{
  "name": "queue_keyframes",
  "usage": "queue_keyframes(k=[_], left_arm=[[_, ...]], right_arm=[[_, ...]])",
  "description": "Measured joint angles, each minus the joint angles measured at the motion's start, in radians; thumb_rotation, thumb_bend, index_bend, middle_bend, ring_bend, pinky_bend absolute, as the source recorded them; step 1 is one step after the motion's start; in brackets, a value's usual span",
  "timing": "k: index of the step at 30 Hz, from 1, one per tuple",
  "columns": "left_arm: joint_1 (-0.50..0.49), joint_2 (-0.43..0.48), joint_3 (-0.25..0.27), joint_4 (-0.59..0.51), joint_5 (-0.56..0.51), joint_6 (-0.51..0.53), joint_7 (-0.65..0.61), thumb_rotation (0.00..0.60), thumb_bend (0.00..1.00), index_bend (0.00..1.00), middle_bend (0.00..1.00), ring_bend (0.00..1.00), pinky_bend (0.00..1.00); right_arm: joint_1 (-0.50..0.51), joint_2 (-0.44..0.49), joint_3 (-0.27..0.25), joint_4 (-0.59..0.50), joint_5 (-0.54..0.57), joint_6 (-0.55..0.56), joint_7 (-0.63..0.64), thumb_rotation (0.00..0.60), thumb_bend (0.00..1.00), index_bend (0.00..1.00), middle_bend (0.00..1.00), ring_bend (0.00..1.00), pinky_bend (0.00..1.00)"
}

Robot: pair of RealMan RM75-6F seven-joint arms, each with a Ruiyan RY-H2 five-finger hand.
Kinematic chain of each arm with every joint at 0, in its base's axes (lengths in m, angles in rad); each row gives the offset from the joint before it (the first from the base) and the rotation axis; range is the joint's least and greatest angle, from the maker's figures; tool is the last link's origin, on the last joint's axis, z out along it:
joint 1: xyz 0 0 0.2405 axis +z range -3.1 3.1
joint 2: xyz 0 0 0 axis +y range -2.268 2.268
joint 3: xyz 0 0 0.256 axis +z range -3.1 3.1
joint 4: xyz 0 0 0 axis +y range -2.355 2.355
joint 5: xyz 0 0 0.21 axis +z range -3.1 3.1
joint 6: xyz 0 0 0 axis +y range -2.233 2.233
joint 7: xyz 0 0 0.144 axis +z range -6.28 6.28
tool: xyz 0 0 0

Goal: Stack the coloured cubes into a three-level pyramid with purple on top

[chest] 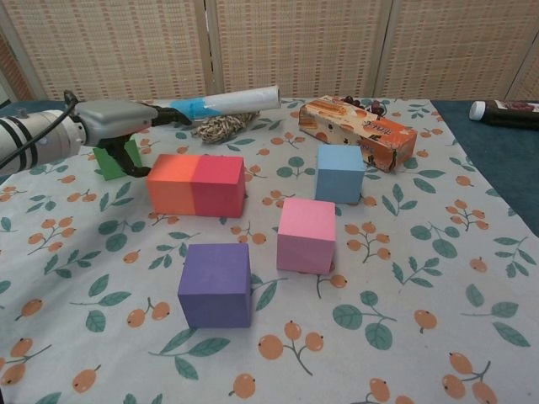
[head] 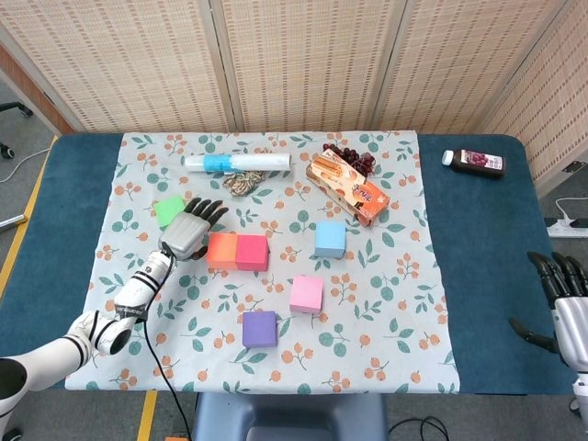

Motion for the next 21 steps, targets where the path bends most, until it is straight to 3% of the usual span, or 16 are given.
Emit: queue_keyframes(k=[12,21], left_arm=[[-0.014,-0.008,0.001,0.006,0.005,-0.014,-0.020,0.600,0.35,0.02,0.00,0.00,0.06],[0.035,0.046,-0.007,-0.051,-0.013,0.052,-0.025,0.600,0.35,0.02,0.00,0.00,0.07]], right_arm=[[-0.006,0.002,-0.001,0.000,0.003,0.005,0.000,0.600,0.06,0.00,0.09,0.00,0.06],[0.042,0.014,-0.002,-0.004,-0.021,-0.066,0.005,0.600,0.06,0.00,0.09,0.00,0.06]])
